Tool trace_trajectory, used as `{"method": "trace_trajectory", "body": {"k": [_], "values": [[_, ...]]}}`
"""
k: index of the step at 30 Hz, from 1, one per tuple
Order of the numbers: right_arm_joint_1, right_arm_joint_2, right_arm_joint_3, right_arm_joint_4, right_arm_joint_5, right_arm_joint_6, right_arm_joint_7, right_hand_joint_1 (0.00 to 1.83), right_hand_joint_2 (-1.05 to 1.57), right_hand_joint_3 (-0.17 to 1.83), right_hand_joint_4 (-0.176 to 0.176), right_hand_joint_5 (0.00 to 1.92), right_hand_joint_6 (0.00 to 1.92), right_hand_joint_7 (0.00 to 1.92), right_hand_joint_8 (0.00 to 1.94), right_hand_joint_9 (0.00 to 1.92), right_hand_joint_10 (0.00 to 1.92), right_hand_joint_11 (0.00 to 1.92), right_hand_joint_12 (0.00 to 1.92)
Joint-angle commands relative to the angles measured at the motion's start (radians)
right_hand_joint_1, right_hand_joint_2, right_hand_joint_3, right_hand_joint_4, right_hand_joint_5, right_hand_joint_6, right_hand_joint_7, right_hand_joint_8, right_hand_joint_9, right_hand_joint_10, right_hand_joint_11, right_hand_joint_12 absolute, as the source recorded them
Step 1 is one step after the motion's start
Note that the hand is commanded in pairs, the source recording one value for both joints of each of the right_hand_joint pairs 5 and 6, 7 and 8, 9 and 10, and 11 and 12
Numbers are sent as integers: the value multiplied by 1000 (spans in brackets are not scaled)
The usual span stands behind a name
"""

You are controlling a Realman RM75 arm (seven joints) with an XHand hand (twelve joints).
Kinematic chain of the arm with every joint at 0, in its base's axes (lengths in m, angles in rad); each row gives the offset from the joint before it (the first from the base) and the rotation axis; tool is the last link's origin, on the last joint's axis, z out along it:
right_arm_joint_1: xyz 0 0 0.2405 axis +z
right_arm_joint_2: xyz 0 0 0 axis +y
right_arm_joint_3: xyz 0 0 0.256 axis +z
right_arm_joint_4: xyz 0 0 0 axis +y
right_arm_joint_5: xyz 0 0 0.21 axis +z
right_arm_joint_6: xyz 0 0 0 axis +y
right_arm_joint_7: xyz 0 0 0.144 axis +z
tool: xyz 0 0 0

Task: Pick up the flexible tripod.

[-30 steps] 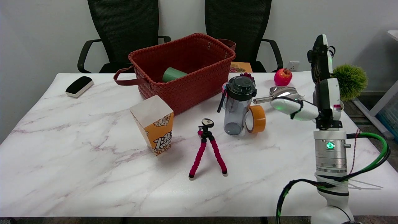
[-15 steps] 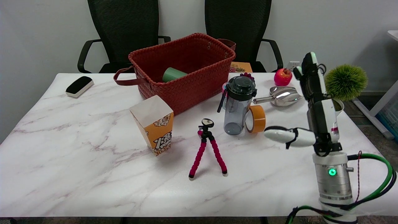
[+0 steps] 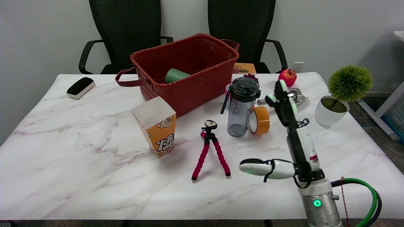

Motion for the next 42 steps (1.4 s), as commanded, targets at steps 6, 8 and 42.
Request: {"method": "trace_trajectory", "body": {"k": [6, 8, 42], "values": [[8, -60, -77, 23, -6, -177, -25, 754, 491, -28, 0, 0, 0, 0, 0, 0, 0, 281, 281], [13, -56, -77, 30, 23, -189, -25, 766, 502, -30, 0, 0, 0, 0, 0, 0, 0, 285, 285], [107, -63, -72, 20, 206, -422, -82, 896, 492, 199, 0, 0, 0, 17, 17, 0, 0, 379, 379]]}}
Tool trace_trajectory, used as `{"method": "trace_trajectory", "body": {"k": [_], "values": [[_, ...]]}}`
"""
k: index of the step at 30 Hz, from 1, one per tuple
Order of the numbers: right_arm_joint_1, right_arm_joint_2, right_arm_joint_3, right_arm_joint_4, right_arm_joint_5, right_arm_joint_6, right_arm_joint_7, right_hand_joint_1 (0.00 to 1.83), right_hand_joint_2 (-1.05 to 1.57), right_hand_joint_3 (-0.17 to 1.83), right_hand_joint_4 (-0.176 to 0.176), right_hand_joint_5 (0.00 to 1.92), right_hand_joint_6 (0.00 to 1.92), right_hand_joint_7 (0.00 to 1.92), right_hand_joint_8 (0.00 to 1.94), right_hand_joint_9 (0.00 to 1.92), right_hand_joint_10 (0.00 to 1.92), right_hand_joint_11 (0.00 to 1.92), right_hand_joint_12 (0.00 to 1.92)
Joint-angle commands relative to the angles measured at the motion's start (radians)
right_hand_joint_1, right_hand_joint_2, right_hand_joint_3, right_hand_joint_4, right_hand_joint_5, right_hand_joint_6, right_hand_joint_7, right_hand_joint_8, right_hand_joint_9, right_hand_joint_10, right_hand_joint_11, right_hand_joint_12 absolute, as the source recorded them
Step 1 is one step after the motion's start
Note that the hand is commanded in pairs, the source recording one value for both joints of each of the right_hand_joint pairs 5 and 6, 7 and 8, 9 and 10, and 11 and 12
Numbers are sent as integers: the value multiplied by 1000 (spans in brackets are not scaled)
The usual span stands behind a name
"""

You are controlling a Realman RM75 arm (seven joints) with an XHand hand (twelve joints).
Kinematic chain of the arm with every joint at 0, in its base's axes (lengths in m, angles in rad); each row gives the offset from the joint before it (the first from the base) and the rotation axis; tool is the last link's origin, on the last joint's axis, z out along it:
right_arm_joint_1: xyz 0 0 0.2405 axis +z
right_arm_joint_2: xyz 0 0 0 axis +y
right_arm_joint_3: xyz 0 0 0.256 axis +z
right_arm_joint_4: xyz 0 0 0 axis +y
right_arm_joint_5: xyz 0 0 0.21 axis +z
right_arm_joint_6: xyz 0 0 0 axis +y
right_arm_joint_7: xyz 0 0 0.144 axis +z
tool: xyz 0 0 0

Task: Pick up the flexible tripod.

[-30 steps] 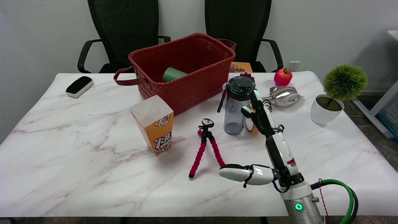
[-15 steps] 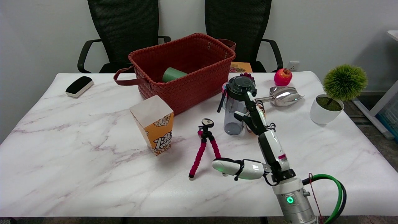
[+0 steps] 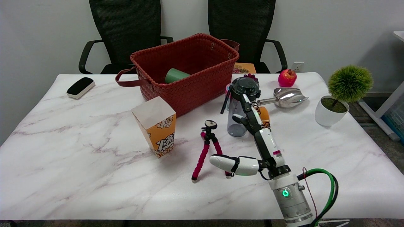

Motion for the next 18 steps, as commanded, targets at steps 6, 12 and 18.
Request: {"method": "trace_trajectory", "body": {"k": [6, 12, 18], "values": [[38, -17, -12, -15, 61, -145, -7, 868, 497, 237, 0, 0, 0, 158, 158, 0, 0, 102, 102], [51, -26, -25, -28, 61, -152, -5, 866, 485, 263, 0, 0, 0, 134, 134, 0, 0, 0, 0], [68, -32, -37, -35, 61, -170, -5, 865, 482, 270, 0, 0, 0, 124, 124, 0, 0, 0, 0]]}}
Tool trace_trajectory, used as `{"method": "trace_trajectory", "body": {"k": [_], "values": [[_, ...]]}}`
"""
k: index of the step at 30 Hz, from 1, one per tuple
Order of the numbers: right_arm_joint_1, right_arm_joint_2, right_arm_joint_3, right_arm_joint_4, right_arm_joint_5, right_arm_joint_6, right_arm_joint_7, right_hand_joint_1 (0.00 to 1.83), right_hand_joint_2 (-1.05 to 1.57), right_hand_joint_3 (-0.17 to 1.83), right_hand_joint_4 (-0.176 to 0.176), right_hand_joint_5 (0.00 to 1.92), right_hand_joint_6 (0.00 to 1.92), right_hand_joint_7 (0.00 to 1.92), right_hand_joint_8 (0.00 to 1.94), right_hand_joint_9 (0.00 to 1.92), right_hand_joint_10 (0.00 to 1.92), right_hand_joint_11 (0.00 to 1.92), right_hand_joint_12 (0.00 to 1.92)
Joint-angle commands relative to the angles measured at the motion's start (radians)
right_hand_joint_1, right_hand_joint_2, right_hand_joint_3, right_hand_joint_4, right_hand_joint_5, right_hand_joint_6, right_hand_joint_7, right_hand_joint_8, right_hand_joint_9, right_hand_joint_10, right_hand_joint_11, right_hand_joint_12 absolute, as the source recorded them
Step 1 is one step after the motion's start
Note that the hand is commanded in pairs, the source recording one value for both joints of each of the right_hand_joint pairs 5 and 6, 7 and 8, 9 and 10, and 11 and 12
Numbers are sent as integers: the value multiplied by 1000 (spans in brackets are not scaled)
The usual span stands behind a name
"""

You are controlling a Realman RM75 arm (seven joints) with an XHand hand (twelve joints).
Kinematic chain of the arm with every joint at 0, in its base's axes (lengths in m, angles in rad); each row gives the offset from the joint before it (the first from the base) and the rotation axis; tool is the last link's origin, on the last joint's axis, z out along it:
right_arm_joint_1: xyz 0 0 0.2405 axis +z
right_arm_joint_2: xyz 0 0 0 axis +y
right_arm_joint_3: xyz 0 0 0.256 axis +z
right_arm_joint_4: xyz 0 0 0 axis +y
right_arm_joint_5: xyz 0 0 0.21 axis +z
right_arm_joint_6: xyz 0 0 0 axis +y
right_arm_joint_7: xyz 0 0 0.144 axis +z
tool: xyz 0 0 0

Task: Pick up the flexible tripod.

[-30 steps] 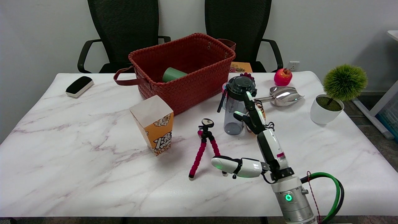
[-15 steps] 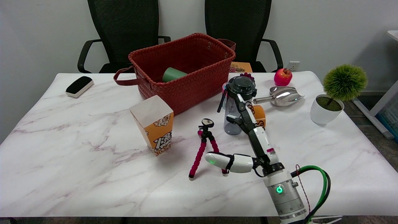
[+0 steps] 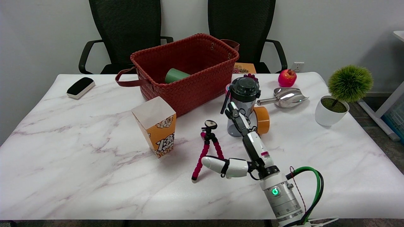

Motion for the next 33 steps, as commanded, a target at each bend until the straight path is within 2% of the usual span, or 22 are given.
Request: {"method": "trace_trajectory", "body": {"k": [1, 14, 21, 33], "values": [[38, -17, -24, -21, 14, -66, -1, 865, 481, 271, 0, 0, 0, 122, 122, 0, 0, 0, 0], [91, -30, -24, -72, 12, -95, 75, 866, 459, 288, 0, 0, 0, 113, 113, 0, 0, 23, 23], [95, -28, -16, -73, 16, -98, 66, 910, 264, 357, 0, 0, 0, 101, 101, 0, 0, 56, 56], [113, -24, -8, -98, 40, -114, 69, 917, 148, 325, 0, 0, 0, 74, 74, 0, 0, 74, 74]]}}
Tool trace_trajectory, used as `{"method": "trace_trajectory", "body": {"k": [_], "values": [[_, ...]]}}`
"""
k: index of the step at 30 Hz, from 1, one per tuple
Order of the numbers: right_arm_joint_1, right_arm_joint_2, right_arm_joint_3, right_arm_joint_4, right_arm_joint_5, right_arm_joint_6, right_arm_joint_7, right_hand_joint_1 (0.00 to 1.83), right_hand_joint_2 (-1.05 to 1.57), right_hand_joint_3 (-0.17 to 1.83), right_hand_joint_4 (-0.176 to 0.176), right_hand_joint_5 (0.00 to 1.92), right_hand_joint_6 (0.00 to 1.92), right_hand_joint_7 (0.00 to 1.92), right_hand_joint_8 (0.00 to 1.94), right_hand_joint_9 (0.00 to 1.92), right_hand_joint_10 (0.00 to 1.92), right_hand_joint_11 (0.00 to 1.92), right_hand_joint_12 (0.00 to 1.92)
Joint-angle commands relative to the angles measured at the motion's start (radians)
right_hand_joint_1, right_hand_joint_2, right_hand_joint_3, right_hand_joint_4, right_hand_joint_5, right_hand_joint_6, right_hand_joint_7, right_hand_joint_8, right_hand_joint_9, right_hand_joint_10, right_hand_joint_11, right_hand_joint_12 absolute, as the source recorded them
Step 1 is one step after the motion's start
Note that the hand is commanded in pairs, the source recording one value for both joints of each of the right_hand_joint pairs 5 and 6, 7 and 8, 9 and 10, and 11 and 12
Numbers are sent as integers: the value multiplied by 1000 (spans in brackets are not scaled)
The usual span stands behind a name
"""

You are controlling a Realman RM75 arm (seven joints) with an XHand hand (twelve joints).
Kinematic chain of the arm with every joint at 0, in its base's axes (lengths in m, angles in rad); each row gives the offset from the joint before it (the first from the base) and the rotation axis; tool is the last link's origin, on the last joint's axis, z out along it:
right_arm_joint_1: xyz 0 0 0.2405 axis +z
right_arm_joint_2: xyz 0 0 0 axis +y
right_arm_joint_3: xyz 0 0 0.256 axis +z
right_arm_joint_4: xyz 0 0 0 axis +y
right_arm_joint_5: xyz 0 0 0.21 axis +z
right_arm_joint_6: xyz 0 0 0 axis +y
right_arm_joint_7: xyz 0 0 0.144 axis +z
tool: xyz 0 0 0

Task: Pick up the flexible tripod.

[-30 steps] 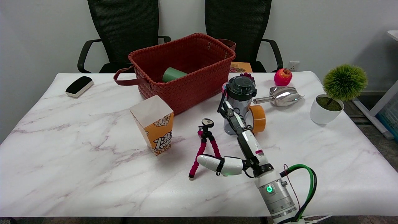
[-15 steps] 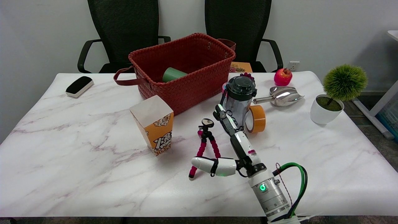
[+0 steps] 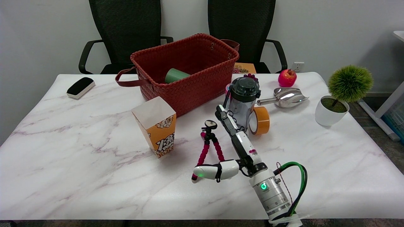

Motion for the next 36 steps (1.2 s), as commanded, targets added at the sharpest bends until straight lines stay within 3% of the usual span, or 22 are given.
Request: {"method": "trace_trajectory", "body": {"k": [1, 27, 36], "values": [[32, 1, 8, -32, 29, -31, 15, 918, 142, 324, 0, 0, 0, 73, 73, 0, 0, 76, 76], [86, -2, 17, -55, 79, -120, 19, 932, 99, 287, 0, 0, 0, 64, 64, 0, 0, 128, 128], [86, -1, 25, -71, 103, -142, 19, 1031, 50, 246, 0, 0, 0, 64, 64, 0, 0, 151, 151]]}}
